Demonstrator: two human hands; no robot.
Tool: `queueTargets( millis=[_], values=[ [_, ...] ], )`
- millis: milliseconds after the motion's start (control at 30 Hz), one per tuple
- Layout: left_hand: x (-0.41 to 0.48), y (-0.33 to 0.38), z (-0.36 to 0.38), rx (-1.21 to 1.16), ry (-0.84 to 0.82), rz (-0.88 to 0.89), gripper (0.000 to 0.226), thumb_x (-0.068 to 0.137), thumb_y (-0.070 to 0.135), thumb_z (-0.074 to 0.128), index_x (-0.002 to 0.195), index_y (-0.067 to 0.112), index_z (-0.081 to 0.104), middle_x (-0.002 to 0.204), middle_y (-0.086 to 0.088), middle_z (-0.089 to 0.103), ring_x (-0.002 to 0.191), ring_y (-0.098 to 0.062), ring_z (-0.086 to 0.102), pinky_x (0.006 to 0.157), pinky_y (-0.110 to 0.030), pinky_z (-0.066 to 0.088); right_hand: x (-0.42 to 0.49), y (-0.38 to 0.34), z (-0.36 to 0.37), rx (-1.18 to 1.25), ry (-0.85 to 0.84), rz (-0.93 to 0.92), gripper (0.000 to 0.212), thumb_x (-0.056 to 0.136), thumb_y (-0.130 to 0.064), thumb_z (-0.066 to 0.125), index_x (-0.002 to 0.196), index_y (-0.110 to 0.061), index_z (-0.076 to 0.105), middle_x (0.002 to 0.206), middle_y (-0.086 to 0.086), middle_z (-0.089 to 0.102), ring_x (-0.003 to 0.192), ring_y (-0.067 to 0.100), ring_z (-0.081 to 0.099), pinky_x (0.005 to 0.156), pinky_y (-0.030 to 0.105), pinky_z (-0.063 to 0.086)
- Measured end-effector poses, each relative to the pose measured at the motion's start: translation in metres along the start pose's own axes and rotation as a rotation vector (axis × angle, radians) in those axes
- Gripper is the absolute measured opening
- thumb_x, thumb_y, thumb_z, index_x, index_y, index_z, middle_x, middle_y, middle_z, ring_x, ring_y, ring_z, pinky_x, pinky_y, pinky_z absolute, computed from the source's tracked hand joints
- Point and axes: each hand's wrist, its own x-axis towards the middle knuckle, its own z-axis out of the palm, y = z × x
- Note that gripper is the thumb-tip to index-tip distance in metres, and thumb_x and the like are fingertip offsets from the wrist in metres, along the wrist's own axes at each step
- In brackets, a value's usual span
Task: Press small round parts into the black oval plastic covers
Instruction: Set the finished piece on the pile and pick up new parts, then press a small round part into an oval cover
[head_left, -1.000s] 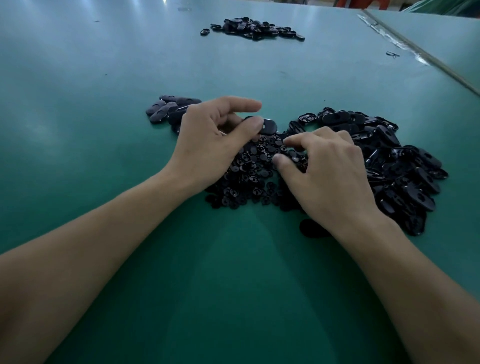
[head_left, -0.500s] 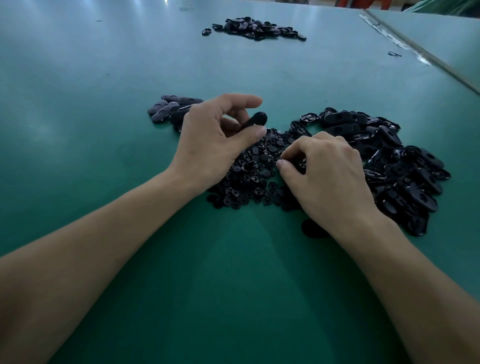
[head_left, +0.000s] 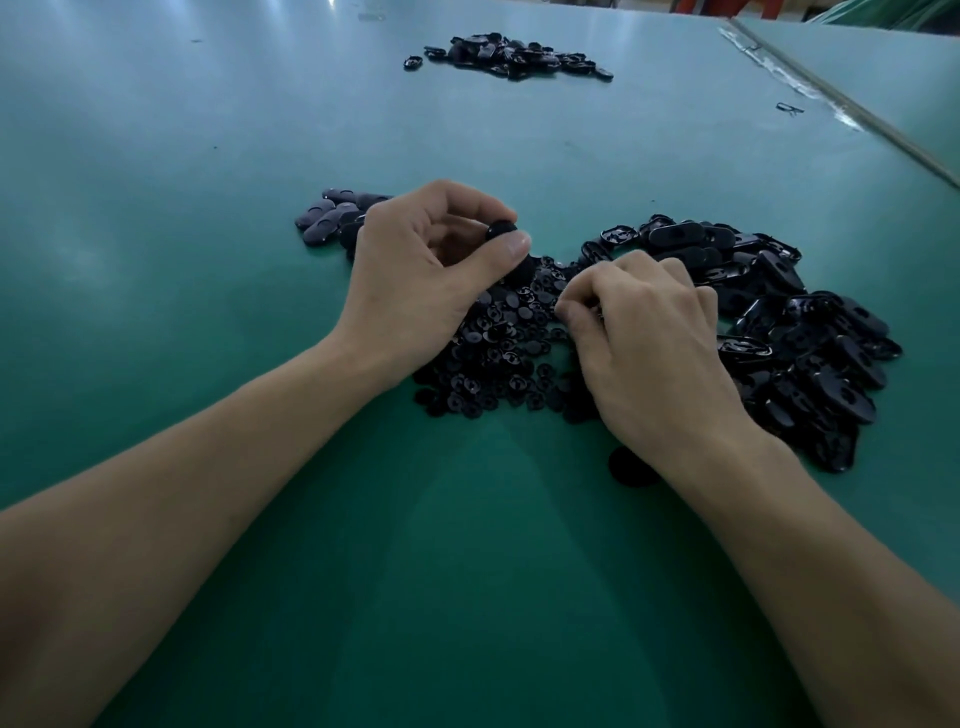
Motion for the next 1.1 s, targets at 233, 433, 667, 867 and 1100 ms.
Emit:
queueTargets(
  millis=[233,433,667,867,1100],
  values=[
    [-0.0009,0.0039,0.0003,-0.134,-0.012,-0.066,0.012,0.085,0.007,0.078,0.090,0.014,0.069,0.073,0.001,0.076,0.065,-0.018,0.074,0.060,-0.022,0.057,0.0017,-0.0009,-0.0029,0.285,0.125,-0.036,0.011,0.103,-0.019,0.051,0.094,-0.015,0.056,0.077,-0.007,0.061,0.070,0.008,0.056,0.067,0.024,0.045],
    [0.0004,0.0046,0.0023,-0.168,-0.011,-0.119,0.011,0.090,0.003,0.071,0.097,0.011,0.071,0.077,-0.004,0.077,0.070,-0.020,0.075,0.064,-0.025,0.058,0.0016,-0.0012,-0.0051,0.351,0.178,-0.031,0.005,0.093,-0.011,0.063,0.096,-0.015,0.065,0.080,-0.011,0.061,0.070,0.005,0.055,0.066,0.011,0.041],
    [-0.0005,0.0043,0.0026,-0.181,-0.017,-0.122,0.011,0.089,0.001,0.070,0.089,0.012,0.070,0.075,-0.003,0.076,0.071,-0.023,0.076,0.062,-0.025,0.059,0.0003,-0.0027,-0.0053,0.384,0.210,-0.049,0.013,0.091,-0.009,0.064,0.098,-0.016,0.073,0.081,-0.007,0.064,0.070,-0.002,0.055,0.070,0.003,0.038],
    [-0.0022,0.0051,0.0016,-0.215,-0.084,-0.149,0.011,0.088,0.002,0.071,0.090,0.012,0.069,0.076,-0.005,0.076,0.073,-0.023,0.076,0.063,-0.025,0.059,0.0021,-0.0041,-0.0054,0.546,0.207,0.015,0.009,0.090,-0.014,0.071,0.090,-0.023,0.068,0.079,-0.016,0.066,0.074,0.004,0.064,0.070,0.018,0.052],
    [-0.0055,0.0094,0.0019,-0.190,-0.153,-0.092,0.016,0.087,-0.005,0.070,0.089,0.010,0.068,0.074,-0.002,0.076,0.072,-0.019,0.076,0.064,-0.023,0.059,0.0043,-0.0047,-0.0058,0.774,0.173,0.056,0.015,0.086,-0.010,0.075,0.087,-0.026,0.074,0.075,-0.015,0.071,0.070,0.000,0.065,0.070,0.018,0.049]
  ],
)
